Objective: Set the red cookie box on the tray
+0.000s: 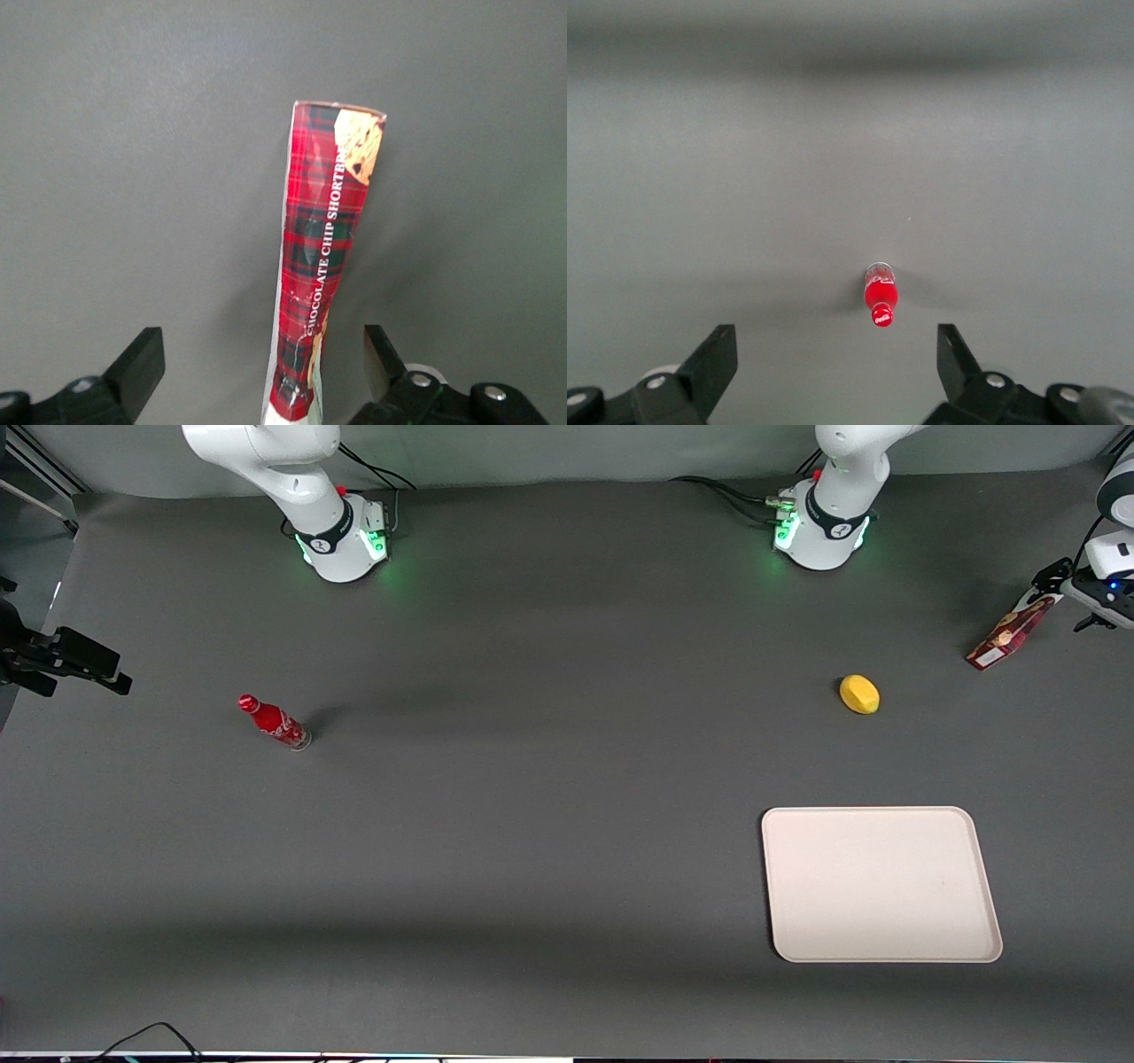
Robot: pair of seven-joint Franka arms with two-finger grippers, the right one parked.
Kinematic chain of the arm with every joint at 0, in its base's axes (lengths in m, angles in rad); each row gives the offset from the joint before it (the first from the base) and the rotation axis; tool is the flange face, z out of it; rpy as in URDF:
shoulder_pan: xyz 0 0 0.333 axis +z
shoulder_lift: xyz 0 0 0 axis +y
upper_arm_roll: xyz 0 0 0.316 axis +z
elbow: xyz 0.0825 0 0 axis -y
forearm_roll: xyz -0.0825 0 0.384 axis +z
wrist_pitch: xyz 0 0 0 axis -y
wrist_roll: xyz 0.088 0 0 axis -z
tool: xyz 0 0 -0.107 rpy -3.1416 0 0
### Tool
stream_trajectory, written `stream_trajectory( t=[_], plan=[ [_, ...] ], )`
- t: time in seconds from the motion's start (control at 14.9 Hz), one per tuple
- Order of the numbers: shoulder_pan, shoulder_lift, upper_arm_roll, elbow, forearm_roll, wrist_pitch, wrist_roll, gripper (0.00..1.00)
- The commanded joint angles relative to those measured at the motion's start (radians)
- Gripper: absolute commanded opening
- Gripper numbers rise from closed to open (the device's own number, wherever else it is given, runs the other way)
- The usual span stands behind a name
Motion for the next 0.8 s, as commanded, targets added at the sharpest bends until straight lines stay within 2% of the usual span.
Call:
stream_trajectory(
  t=[0.0, 0.13, 0.4, 0.47, 0.54, 0.74],
  plan=[
    [0.021, 0.07, -0.004, -0.006, -0.09, 0.047, 0.091, 1.0],
    [0.035, 0.09, -0.004, -0.009, -0.132, 0.051, 0.134, 1.0],
    [0.062, 0.108, -0.005, -0.009, -0.138, 0.054, 0.164, 1.0],
    [0.062, 0.108, -0.005, -0.009, -0.138, 0.054, 0.164, 0.97],
    [0.062, 0.108, -0.005, -0.009, -0.138, 0.054, 0.164, 0.8],
    [0.053, 0.108, -0.008, -0.003, -0.139, 0.052, 0.156, 0.21]
  ],
)
